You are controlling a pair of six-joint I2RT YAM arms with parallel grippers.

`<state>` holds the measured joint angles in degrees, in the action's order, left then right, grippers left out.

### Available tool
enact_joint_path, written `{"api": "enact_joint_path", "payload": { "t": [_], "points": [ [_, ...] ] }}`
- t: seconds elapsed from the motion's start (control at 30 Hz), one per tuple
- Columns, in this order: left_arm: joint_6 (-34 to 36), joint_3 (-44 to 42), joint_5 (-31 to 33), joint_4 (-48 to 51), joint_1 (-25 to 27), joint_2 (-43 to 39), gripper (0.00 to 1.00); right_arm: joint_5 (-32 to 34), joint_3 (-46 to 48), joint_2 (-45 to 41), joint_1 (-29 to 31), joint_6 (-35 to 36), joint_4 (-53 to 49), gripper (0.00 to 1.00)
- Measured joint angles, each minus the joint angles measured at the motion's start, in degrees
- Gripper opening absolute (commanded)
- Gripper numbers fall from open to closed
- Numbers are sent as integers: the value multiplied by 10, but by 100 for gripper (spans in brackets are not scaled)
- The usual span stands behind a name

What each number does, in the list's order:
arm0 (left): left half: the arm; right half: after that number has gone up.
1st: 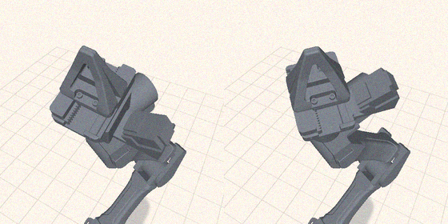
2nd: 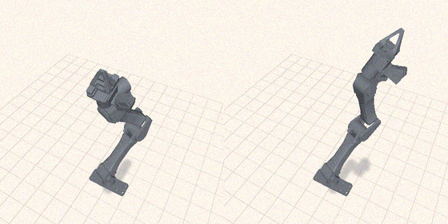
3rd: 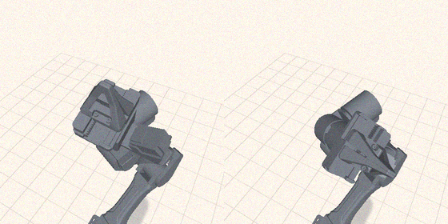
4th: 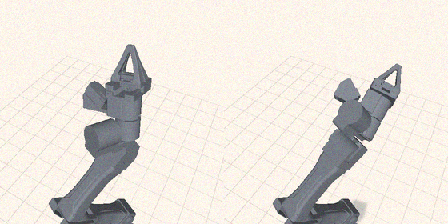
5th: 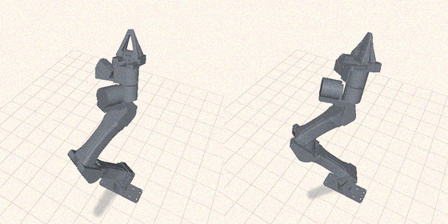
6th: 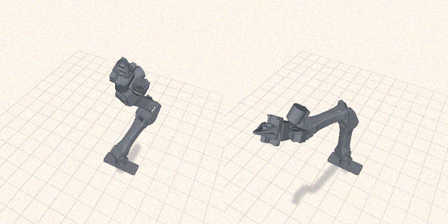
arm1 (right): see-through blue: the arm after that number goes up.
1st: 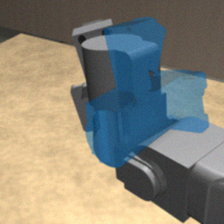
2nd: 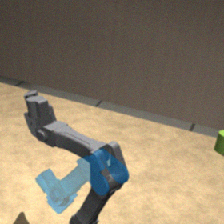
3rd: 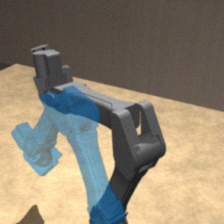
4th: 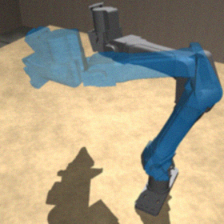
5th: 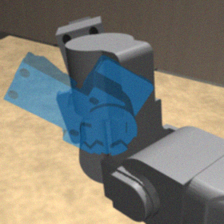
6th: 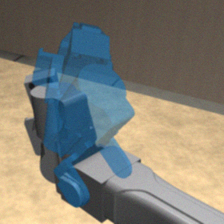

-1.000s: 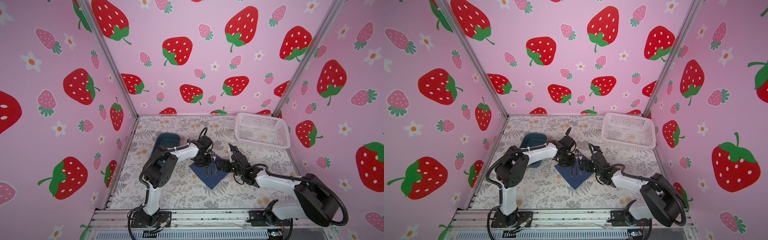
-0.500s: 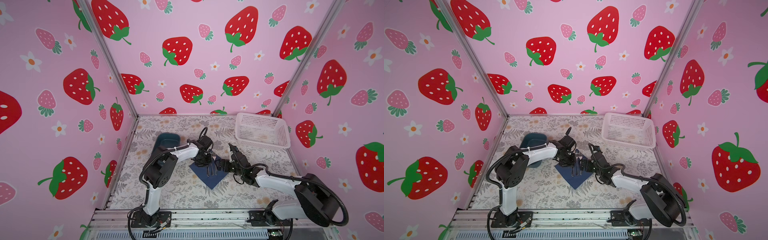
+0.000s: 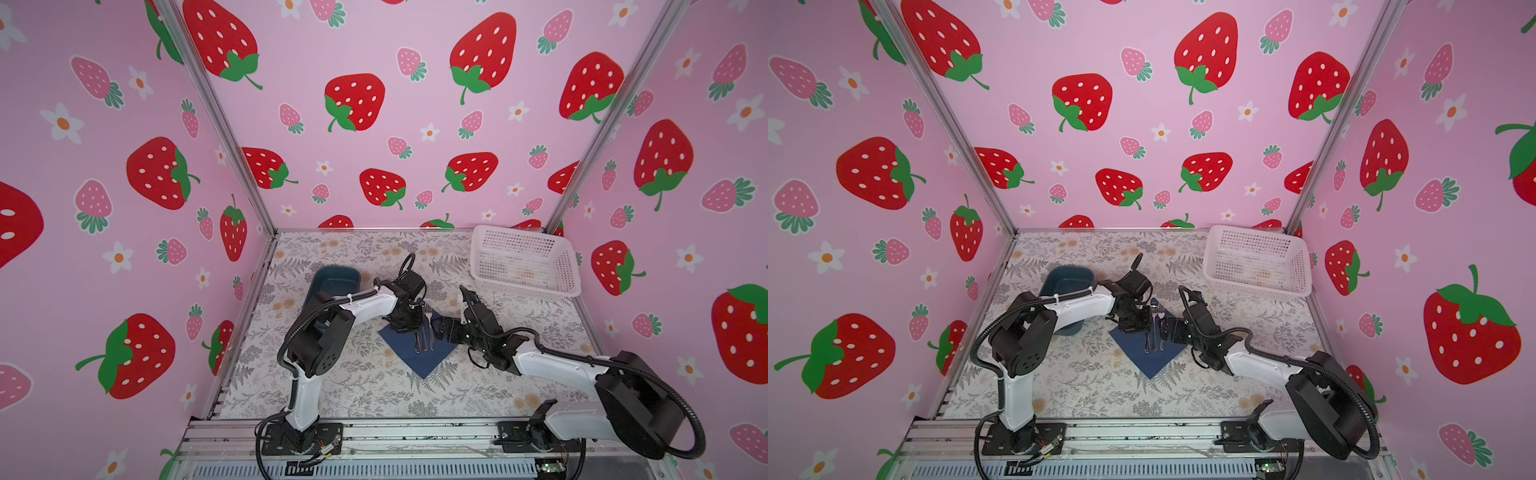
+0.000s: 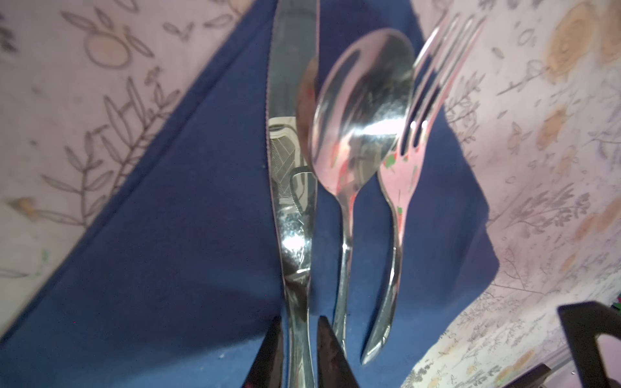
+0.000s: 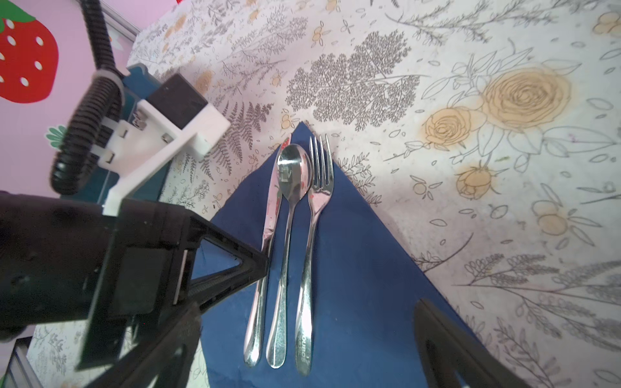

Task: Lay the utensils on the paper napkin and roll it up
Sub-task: 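Open the left gripper and raise it off the knife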

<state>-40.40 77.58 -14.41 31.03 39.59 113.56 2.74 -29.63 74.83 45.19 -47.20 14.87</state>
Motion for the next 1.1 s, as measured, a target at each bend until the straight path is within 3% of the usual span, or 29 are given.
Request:
{"api": "enact_joint_path", "payload": {
  "t": [0.2, 0.4, 0.7, 0.87, 1.0, 1.1],
  "points": [
    [14, -41, 35, -18, 1, -86, 29, 8, 5, -46, -15, -33, 7, 100],
    [27, -94, 85, -37, 0, -168, 30, -76, 61, -58, -79, -74, 64, 84],
    [36, -131, 128, -42, 0, -224, 35, -163, 93, -59, -85, -102, 101, 75],
    [34, -168, 135, -31, -7, -286, 36, -192, 92, -59, -53, -157, 87, 75],
    [16, -168, 155, -20, -12, -345, 42, -198, 66, -61, -18, -205, 13, 75],
    [11, -168, 164, -21, -16, -384, 42, -194, 51, -64, 7, -236, -10, 70]
  ]
}}
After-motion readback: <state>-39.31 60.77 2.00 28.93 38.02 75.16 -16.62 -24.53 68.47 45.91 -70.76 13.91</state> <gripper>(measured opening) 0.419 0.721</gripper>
